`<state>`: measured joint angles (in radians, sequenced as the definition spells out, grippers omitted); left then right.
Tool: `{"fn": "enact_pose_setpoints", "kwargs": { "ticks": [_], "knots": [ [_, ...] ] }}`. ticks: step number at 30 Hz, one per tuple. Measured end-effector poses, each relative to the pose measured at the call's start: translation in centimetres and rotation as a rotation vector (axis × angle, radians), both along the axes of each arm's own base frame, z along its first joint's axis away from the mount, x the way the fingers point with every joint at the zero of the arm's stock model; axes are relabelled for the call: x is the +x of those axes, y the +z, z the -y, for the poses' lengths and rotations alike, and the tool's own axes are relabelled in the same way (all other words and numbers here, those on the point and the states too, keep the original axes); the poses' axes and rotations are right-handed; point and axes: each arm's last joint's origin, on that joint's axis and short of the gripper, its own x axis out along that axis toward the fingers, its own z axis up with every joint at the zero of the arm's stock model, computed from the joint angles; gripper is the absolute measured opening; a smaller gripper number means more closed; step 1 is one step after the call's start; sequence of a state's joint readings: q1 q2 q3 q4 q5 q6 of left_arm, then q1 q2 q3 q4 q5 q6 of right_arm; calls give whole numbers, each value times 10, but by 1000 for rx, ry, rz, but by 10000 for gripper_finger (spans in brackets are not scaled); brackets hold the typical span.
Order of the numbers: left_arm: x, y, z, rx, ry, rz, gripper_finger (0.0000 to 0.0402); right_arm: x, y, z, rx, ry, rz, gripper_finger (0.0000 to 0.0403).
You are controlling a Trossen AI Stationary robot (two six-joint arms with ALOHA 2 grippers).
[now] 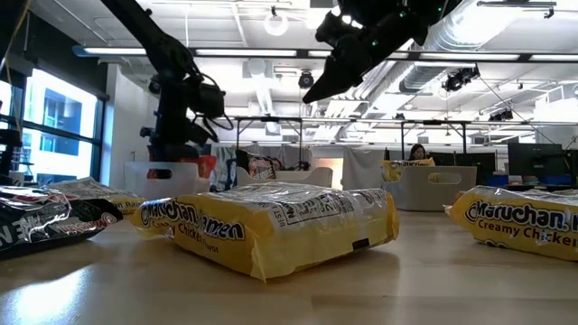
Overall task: Sort Maruchan noodles
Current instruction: Put the orange noodle pack into the transparent bin, then put the black noodle pack into the white bin
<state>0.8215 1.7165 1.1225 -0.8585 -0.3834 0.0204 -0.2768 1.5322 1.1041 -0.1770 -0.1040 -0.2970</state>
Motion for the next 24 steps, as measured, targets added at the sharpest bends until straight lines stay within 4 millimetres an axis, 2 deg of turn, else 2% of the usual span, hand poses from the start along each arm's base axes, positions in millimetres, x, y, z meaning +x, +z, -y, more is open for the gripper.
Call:
{"fn": "enact_pose_setpoints", "kwargs": {
  "ticks": [5, 9, 18, 24],
  "knots": [
    [-1, 20, 7, 41, -29, 58, 0, -1, -19, -1, -6, -5, 116, 11],
    [-3, 39, 22, 57, -74, 135, 0, -7, -37, -3, 19, -26, 199, 11],
    [-7, 48, 84, 18, -190, 303, 0, -17, -56, -13, 57, -28, 255, 11],
    [2, 45, 135, -100, -438, 518, 0, -16, -57, -17, 57, -14, 250, 11]
  ]
}}
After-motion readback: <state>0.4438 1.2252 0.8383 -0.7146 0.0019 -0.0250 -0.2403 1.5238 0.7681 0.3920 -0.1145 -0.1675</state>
